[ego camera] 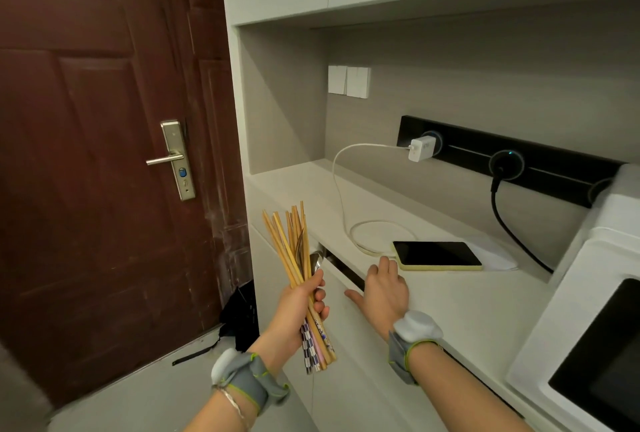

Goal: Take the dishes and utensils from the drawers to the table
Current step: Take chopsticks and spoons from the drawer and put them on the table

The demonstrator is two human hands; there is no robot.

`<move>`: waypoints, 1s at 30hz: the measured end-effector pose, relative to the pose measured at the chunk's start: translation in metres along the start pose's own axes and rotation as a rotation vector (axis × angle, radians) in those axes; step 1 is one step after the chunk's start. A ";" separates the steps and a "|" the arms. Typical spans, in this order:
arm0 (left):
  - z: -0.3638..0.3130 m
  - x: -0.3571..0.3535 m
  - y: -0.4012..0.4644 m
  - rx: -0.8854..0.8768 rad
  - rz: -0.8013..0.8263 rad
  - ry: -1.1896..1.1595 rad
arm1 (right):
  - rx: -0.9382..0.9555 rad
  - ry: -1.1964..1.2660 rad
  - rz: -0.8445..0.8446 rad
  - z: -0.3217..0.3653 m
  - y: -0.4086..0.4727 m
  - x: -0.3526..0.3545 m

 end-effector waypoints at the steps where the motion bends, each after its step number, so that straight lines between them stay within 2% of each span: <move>1: 0.001 0.000 0.000 0.003 0.000 0.002 | 0.002 -0.005 -0.023 0.000 -0.001 0.002; 4: 0.001 0.001 0.000 0.005 0.000 0.003 | 0.017 -0.071 -0.079 0.001 -0.003 0.016; 8: 0.001 0.008 0.002 0.013 0.000 0.002 | 0.016 -0.002 -0.165 0.004 -0.001 0.023; 17: -0.004 0.034 0.004 0.029 -0.008 0.003 | -0.025 0.023 -0.106 -0.001 0.001 0.008; 24: -0.021 0.059 0.001 0.023 0.012 0.007 | -0.052 0.026 -0.199 0.003 -0.001 0.014; 30: -0.036 0.084 -0.019 0.013 0.027 0.045 | -0.166 0.067 -0.067 -0.013 -0.005 -0.004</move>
Point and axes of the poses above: each hand's wrist, its own y-axis towards the middle knuckle, its own x-axis out of the back of the hand, z = x × y, the point moved 10 cm from there along y, towards the middle knuckle, and after that the axes turned 10 degrees about -z, right-handed, at the moved point
